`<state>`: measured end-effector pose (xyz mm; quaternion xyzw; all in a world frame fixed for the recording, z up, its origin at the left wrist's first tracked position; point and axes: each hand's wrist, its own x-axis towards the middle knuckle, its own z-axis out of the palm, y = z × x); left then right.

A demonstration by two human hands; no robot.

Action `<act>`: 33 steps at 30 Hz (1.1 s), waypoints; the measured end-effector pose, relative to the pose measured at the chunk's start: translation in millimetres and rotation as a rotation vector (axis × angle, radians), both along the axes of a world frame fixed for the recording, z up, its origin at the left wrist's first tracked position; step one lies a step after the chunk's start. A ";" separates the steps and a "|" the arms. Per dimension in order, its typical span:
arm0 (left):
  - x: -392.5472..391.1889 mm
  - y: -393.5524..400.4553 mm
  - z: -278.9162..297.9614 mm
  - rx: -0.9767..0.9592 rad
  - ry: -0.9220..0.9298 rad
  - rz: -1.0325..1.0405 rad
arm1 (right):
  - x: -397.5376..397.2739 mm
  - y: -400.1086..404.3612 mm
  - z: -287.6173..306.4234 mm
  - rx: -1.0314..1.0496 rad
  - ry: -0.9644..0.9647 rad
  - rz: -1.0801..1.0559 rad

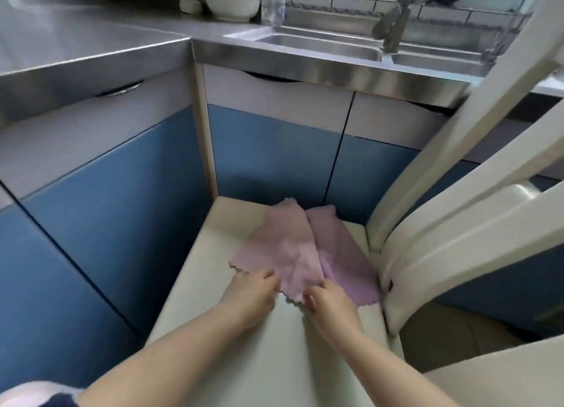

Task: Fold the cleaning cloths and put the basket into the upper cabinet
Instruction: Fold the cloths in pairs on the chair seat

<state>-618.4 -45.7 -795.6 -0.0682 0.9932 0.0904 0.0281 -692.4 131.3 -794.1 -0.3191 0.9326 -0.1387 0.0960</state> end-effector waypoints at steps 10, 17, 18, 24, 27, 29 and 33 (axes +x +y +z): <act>-11.5 -6.8 1.4 0.081 0.121 0.075 | -19.6 2.6 17.4 -0.267 0.019 -0.110; -18.9 -18.2 64.9 0.308 0.527 0.199 | -47.2 -0.9 90.9 -0.145 0.302 0.323; -21.9 -23.8 75.4 0.311 0.561 0.205 | -54.3 -3.2 100.6 -0.139 0.341 0.339; -31.1 -63.3 148.7 0.200 0.725 0.134 | -85.3 -23.3 174.6 -0.195 0.441 0.134; -22.9 -88.4 181.0 0.049 0.734 -0.074 | -92.4 -29.9 204.9 -0.280 0.392 0.080; -16.4 -104.4 197.9 -0.003 0.680 -0.158 | -96.7 -37.4 218.9 -0.316 0.331 0.064; -8.3 -129.4 216.9 -0.005 0.532 -0.140 | -101.6 -55.5 239.2 -0.243 0.232 0.060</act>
